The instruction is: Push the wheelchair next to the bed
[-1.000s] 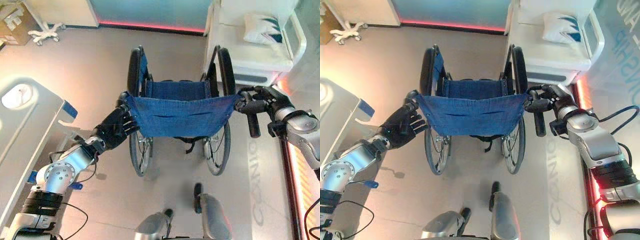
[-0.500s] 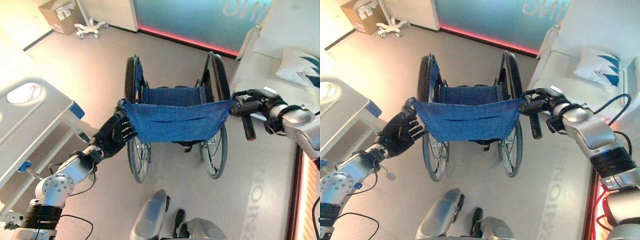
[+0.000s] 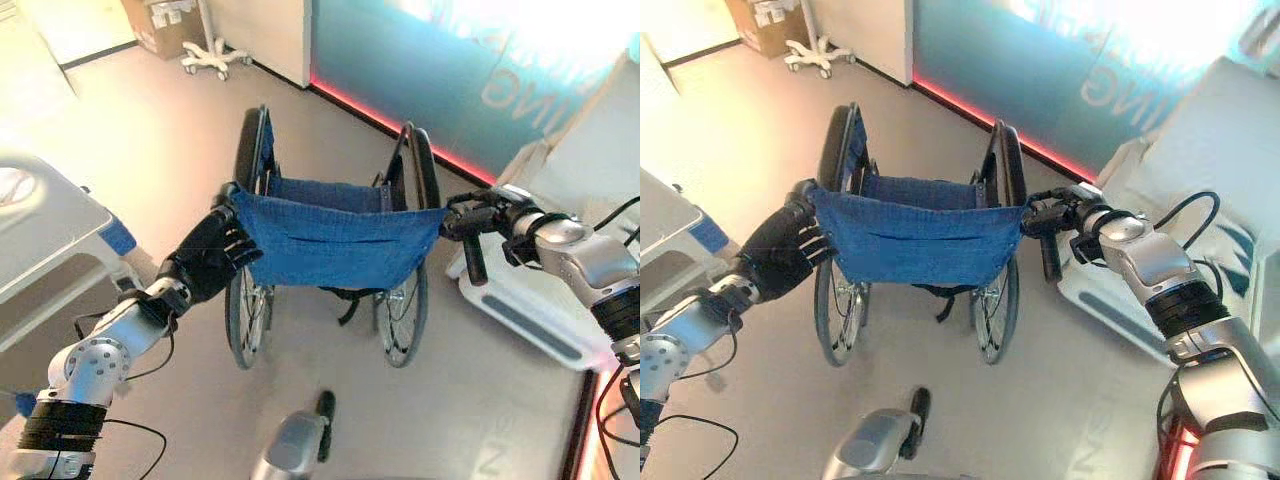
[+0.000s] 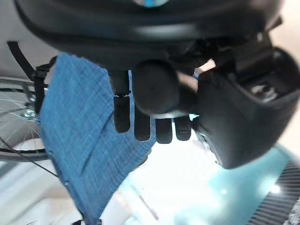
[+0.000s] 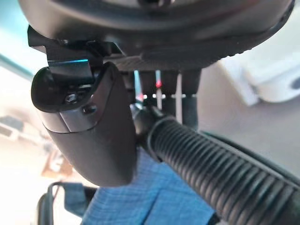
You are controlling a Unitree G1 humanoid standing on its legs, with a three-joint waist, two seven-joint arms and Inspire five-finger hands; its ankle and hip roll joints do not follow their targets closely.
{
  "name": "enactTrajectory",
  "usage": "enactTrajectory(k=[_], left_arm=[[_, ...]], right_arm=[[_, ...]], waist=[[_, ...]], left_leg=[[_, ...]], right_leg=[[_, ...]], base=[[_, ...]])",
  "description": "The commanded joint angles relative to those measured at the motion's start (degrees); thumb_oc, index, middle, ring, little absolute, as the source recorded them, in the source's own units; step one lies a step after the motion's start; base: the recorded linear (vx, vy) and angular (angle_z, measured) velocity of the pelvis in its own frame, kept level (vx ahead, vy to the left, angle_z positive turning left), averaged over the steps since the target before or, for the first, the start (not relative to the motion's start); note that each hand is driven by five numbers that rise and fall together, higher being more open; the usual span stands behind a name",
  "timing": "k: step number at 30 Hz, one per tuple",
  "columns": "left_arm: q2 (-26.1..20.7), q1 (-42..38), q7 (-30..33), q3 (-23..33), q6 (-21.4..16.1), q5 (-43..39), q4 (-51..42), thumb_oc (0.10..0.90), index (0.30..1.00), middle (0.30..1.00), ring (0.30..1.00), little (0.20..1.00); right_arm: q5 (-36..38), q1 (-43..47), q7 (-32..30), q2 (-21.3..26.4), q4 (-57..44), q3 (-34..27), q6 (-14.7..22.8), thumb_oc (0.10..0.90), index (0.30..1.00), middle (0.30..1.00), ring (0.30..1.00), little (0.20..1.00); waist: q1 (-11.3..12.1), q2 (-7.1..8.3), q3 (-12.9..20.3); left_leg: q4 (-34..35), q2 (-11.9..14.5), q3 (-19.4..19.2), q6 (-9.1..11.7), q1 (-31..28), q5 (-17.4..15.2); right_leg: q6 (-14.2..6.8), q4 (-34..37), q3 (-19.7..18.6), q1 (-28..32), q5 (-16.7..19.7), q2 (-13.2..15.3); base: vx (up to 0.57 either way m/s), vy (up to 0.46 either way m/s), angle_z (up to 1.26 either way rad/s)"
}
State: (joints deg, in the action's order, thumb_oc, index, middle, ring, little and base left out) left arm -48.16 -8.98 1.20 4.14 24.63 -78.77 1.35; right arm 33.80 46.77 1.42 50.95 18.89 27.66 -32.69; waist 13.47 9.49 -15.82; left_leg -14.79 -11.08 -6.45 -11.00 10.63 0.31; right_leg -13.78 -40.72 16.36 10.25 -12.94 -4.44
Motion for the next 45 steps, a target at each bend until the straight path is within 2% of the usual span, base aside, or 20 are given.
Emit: enactTrajectory(k=[1, 4, 6, 8, 11, 12, 17, 19, 22, 25, 27, 29, 31, 33, 37, 39, 40, 41, 44, 45], left_arm=[[-5.9, -14.2, -5.4, 8.6, -13.8, -6.1, -4.6, 0.400, 0.300, 0.300, 0.300, 0.300], [-8.1, -15.0, -5.9, 7.6, -15.2, -8.1, -3.5, 0.400, 0.300, 0.300, 0.300, 0.300], [-8.6, -15.5, -6.2, 7.1, -16.0, -9.1, -3.5, 0.400, 0.300, 0.300, 0.300, 0.300], [-8.7, -16.8, -5.6, 5.8, -17.5, -9.0, -4.0, 0.400, 0.300, 0.300, 0.300, 0.300], [-8.4, -19.0, -4.3, 5.1, -17.3, -7.6, -5.1, 0.400, 0.300, 0.300, 0.300, 0.300], [-8.4, -19.1, -4.0, 5.4, -16.9, -7.3, -5.4, 0.400, 0.300, 0.300, 0.300, 0.300], [-7.0, -16.0, -6.8, 7.1, -15.3, -6.4, -6.1, 0.400, 0.300, 0.300, 0.300, 0.300], [-5.5, -12.6, -6.2, 9.0, -14.1, -6.1, -8.6, 0.400, 0.300, 0.300, 0.300, 0.300], [-4.0, -9.7, -5.5, 10.2, -13.6, -5.5, -10.8, 0.400, 0.300, 0.300, 0.300, 0.300], [-2.2, -8.1, -6.4, 11.0, -14.3, -4.9, -11.0, 0.400, 0.300, 0.300, 0.300, 0.300], [-1.9, -9.4, -5.7, 10.9, -14.3, -4.6, -10.5, 0.400, 0.300, 0.300, 0.300, 0.300], [-1.8, -10.5, -5.2, 10.4, -14.3, -4.3, -10.0, 0.400, 0.300, 0.300, 0.300, 0.300], [-1.3, -12.6, -6.0, 7.5, -15.0, -3.9, -8.4, 0.400, 0.300, 0.300, 0.300, 0.300], [-0.9, -13.1, -6.7, 5.9, -15.9, -3.6, -8.2, 0.400, 0.300, 0.300, 0.300, 0.300], [-0.1, -15.4, -7.0, 3.8, -16.7, -2.8, -7.5, 0.400, 0.300, 0.300, 0.300, 0.300], [-1.1, -18.0, -5.0, 4.3, -14.6, -3.5, -6.7, 0.400, 0.300, 0.300, 0.300, 0.300], [-1.5, -18.5, -4.7, 4.6, -13.8, -3.2, -6.3, 0.400, 0.300, 0.300, 0.300, 0.300], [-2.0, -19.0, -5.6, 4.9, -12.7, -3.0, -4.6, 0.400, 0.300, 0.300, 0.300, 0.300], [-3.1, -20.1, -6.9, 5.0, -13.3, -2.8, -2.3, 0.400, 0.300, 0.300, 0.300, 0.300], [-4.7, -21.0, -7.8, 5.0, -13.8, -4.1, -0.8, 0.400, 0.300, 0.300, 0.300, 0.300]], right_arm=[[3.6, 7.5, 7.0, -7.7, -7.8, 2.5, 17.0, 0.400, 0.300, 0.300, 0.300, 0.300], [1.5, 6.5, 7.3, -6.3, -9.5, 1.0, 16.0, 0.400, 0.300, 0.300, 0.300, 0.300], [1.4, 6.3, 6.9, -4.9, -10.2, 0.7, 16.4, 0.400, 0.300, 0.300, 0.300, 0.300], [1.8, 6.7, 6.3, -4.0, -10.6, 0.7, 16.9, 0.400, 0.300, 0.300, 0.300, 0.300], [4.0, 10.6, 3.5, -4.9, -12.5, 1.0, 13.4, 0.400, 0.300, 0.300, 0.300, 0.300], [4.7, 11.8, 2.6, -5.4, -13.4, 1.3, 11.9, 0.400, 0.300, 0.300, 0.300, 0.300], [8.6, 14.4, 1.8, -3.5, -14.3, 2.7, 9.7, 0.400, 0.300, 0.300, 0.300, 0.300], [8.8, 13.1, 3.3, -2.4, -14.6, 3.1, 10.0, 0.400, 0.300, 0.300, 0.300, 0.300], [8.5, 11.6, 2.7, -1.8, -16.0, 3.8, 10.6, 0.400, 0.300, 0.300, 0.300, 0.300], [6.9, 9.8, 3.1, -2.5, -17.5, 2.9, 10.3, 0.400, 0.300, 0.300, 0.300, 0.300], [4.2, 10.6, 3.6, -4.6, -17.4, 2.9, 9.0, 0.400, 0.300, 0.300, 0.300, 0.300], [3.7, 11.7, 3.3, -5.6, -16.7, 3.7, 8.8, 0.400, 0.300, 0.300, 0.300, 0.300], [3.3, 13.9, 1.7, -7.6, -14.4, 4.6, 7.9, 0.400, 0.300, 0.300, 0.300, 0.300], [3.3, 14.2, 1.0, -8.1, -12.9, 4.8, 8.3, 0.400, 0.300, 0.300, 0.300, 0.300], [1.7, 13.2, 1.9, -8.1, -10.9, 4.6, 10.1, 0.400, 0.300, 0.300, 0.300, 0.300], [1.9, 14.5, 3.7, -9.0, -7.7, 5.2, 12.5, 0.400, 0.300, 0.300, 0.300, 0.300], [2.2, 14.8, 4.1, -9.0, -6.8, 5.2, 13.3, 0.400, 0.300, 0.300, 0.300, 0.300], [2.7, 15.2, 4.5, -8.9, -5.8, 5.0, 13.8, 0.400, 0.300, 0.300, 0.300, 0.300], [3.4, 15.7, 4.5, -8.8, -4.8, 5.5, 14.8, 0.400, 0.300, 0.300, 0.300, 0.300], [4.3, 16.1, 4.3, -8.7, -3.9, 5.7, 15.8, 0.400, 0.300, 0.300, 0.300, 0.300]], waist=[[5.4, -2.41, 12.0], [3.1, -5.13, 11.0], [2.3, -6.19, 10.3], [1.0, -6.70, 8.5], [0.8, -5.20, 5.9], [1.0, -4.93, 5.5], [0.5, -3.20, 6.9], [0.2, -2.66, 7.3], [0.0, -2.55, 6.8], [0.4, -3.47, 5.6], [1.7, -4.41, 5.2], [2.1, -4.62, 4.9], [2.7, -6.12, 5.9], [3.1, -6.71, 6.5], [3.5, -5.72, 7.4], [5.4, -3.71, 9.4], [6.0, -3.10, 9.9], [6.6, -2.30, 10.5], [6.9, -1.70, 10.8], [6.8, -1.72, 10.7]], left_leg=[[6.9, -0.4, 1.3, 5.7, -0.6, 0.5], [4.0, 1.0, 6.5, 7.2, -2.1, 0.1], [2.8, 1.8, 8.8, 7.9, -3.0, -1.0], [-0.6, 2.3, 12.2, 8.3, -5.3, -5.5], [-4.4, 5.3, 16.4, 10.0, -8.9, -13.7], [-5.1, 6.4, 17.0, 10.6, -9.8, -15.0], [-11.0, 10.5, 17.8, 12.1, -10.2, -13.4], [-24.7, 13.4, 16.0, 13.6, -7.5, -5.6], [-34.6, 13.0, 15.3, 13.2, -2.7, -0.5], [-39.4, 8.1, 14.9, 12.5, 2.6, 0.9], [-29.4, 3.9, 12.8, 12.2, 3.3, -0.7], [-23.5, 4.2, 10.8, 12.4, 2.5, 0.5], [-3.1, 6.5, 3.9, 13.9, 2.4, 5.1], [5.1, 7.2, -1.1, 14.2, 3.1, 8.1], [7.9, 6.7, -5.5, 13.0, 2.8, 7.8], [5.4, 4.0, -2.6, 11.1, 2.4, 2.1], [4.9, 3.2, -2.4, 10.0, 2.3, 0.9], [5.1, 2.2, -3.3, 7.9, 1.8, 0.8], [5.5, 0.4, -2.1, 6.0, 0.3, -0.1], [4.9, -0.2, -0.6, 5.5, -0.6, -0.4]], right_leg=[[-0.2, 3.7, -4.8, -2.7, 25.0, -1.1], [4.6, 12.5, -4.9, -7.3, 13.6, 6.4], [6.1, 18.5, -5.4, -9.6, 11.9, 8.1], [6.5, 27.0, -6.8, -13.2, 15.0, 13.3], [3.4, 38.0, -9.5, -16.7, 22.2, 20.6], [3.0, 37.8, -9.3, -16.5, 22.4, 20.7], [3.2, 32.3, -8.9, -15.2, 16.2, 16.0], [6.9, 30.4, -7.5, -14.0, 13.4, 12.8], [9.8, 31.3, -6.8, -12.1, 12.8, 10.6], [12.5, 31.2, -7.1, -9.2, 11.4, 6.9], [12.2, 31.5, -7.0, -6.5, 9.8, 4.6], [12.5, 31.6, -6.0, -5.0, 8.7, 4.1], [13.7, 33.0, -2.0, -0.9, 5.8, 1.3], [14.0, 33.4, -0.4, 2.0, 4.2, -0.1], [14.0, 33.1, 1.8, 5.2, 1.1, -0.2], [13.0, 29.8, 1.3, 6.9, -1.5, 0.7], [12.2, 27.4, 1.7, 7.2, -0.5, 1.1], [9.3, 21.9, 3.2, 6.5, 4.9, 1.8], [4.1, 11.3, 2.4, 4.3, 13.9, 1.9], [1.0, 4.3, 0.2, 1.2, 20.2, 1.4]], base=[[0.33, -0.040, 0.23], [0.39, -0.099, -0.02], [0.28, -0.202, 0.57], [0.38, -0.359, 0.91], [0.50, -0.500, 1.20], [0.57, -0.546, 1.18], [0.48, -0.386, 0.63], [0.43, -0.394, 1.21], [0.30, -0.303, 0.12], [0.30, -0.190, 0.06], [0.36, -0.125, 0.22], [0.28, -0.082, 0.16], [0.50, -0.077, -0.03], [0.56, -0.054, 0.02], [0.43, -0.028, 0.32], [0.59, -0.022, 0.54], [0.64, 0.037, 0.43], [0.45, 0.085, 0.24], [0.38, 0.083, 0.46], [0.39, 0.039, 0.31]])
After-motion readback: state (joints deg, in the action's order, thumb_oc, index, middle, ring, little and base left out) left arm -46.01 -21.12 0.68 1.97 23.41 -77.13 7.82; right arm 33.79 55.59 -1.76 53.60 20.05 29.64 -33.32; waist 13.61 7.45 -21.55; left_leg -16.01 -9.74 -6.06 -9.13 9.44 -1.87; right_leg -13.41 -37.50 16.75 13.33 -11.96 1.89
